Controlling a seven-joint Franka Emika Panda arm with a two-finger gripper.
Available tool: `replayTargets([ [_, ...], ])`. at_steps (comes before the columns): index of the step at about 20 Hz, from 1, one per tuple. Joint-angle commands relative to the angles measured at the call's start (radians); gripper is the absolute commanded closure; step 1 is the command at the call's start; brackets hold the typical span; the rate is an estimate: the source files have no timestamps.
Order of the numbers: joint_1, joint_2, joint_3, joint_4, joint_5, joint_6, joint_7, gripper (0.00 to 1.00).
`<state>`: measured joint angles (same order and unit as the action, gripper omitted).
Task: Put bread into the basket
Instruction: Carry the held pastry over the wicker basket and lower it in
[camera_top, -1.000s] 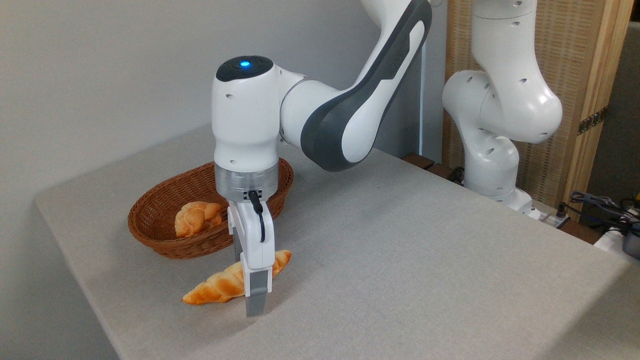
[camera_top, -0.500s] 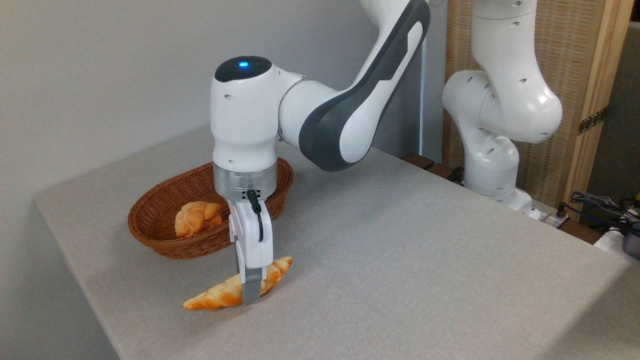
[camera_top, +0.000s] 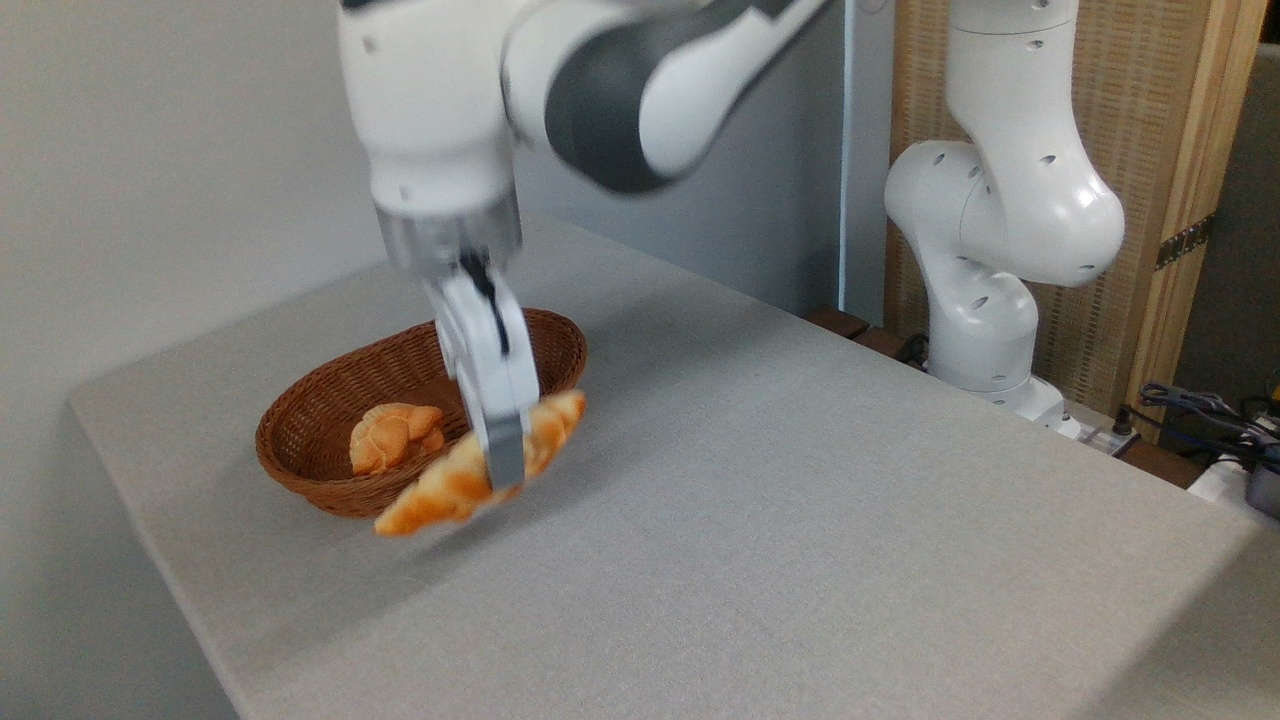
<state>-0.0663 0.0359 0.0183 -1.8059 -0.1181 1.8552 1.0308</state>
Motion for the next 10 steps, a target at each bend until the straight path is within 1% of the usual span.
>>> replayTargets([
  [1, -0.003, -0.019, -0.084, 0.042, -0.009, -0.103, -0.151, 0.71],
  [3, -0.004, -0.019, -0.153, 0.039, -0.009, -0.117, -0.269, 0.69],
  [4, -0.004, -0.019, -0.187, 0.036, -0.009, -0.123, -0.32, 0.66],
  [5, -0.006, -0.019, -0.217, 0.031, -0.009, -0.136, -0.375, 0.58],
  [6, -0.006, -0.019, -0.248, 0.027, -0.009, -0.145, -0.421, 0.47],
  [7, -0.006, -0.018, -0.274, 0.023, -0.008, -0.145, -0.457, 0.18],
  [8, -0.006, -0.018, -0.287, 0.022, -0.006, -0.145, -0.474, 0.03],
  [9, -0.007, -0.018, -0.29, 0.02, -0.006, -0.145, -0.476, 0.0],
  [10, -0.01, -0.016, -0.293, 0.02, -0.008, -0.145, -0.477, 0.0],
])
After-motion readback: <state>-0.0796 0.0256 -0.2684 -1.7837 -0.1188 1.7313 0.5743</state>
